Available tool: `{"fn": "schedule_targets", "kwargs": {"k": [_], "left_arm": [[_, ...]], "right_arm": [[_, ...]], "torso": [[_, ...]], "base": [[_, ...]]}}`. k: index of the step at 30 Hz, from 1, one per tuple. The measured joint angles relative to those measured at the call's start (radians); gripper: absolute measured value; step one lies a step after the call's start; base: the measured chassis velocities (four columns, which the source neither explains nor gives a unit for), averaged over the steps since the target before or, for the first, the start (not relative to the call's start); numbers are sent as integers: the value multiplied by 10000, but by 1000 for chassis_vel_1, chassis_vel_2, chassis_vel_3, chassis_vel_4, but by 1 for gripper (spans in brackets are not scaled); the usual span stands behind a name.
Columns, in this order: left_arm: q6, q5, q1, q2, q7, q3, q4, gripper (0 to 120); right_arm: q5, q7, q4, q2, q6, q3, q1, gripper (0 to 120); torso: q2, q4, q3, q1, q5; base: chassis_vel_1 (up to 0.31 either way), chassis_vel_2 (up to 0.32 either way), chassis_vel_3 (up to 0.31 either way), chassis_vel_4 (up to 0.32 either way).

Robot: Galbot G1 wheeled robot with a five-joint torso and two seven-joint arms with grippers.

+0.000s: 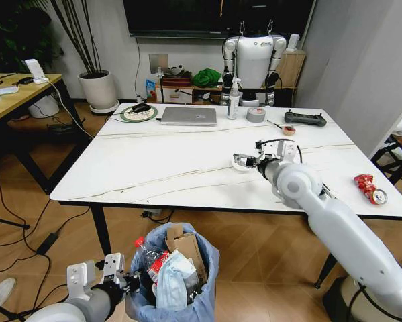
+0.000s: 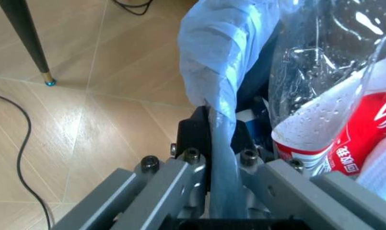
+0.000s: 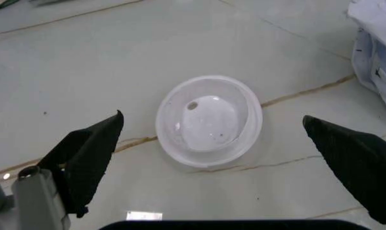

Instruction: Pick up the trash bin and place the trash from the table into it.

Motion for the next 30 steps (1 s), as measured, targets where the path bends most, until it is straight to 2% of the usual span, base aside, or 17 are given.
{"fn": "schedule_targets", "kwargs": {"k": [7,18,20,22,24,30], "left_arm": [[1,-6,10,40,-3,12,0,0],[0,-54,-87,32,42,59,0,0],[1,-56,-98,22,59,58,0,0],[0,-50,-137,11,109,57,0,0],[0,-46,-159,11,140,55,0,0],[0,-55,-219,46,195,8,0,0]], "right_arm": [[-45,66,-1071,220,-27,-81,372,100],[-132,-70,-1788,453,-105,-75,384,97],[-151,-90,-1869,498,-105,-102,435,91],[-191,-96,-1972,583,-101,-158,494,80],[-210,-96,-2008,614,-95,-172,508,77],[-415,-137,-2153,661,-43,-222,525,55]], "torso": [[0,1,0,0,0],[-1,0,0,-1,1],[0,-1,-1,-1,0],[0,0,-2,-2,-1],[1,0,-3,-2,-2],[1,-2,-4,-3,-4]], "base": [[0,0,0,0],[0,0,0,0],[0,0,0,0],[0,0,0,0],[0,0,0,0],[0,0,0,0]]}}
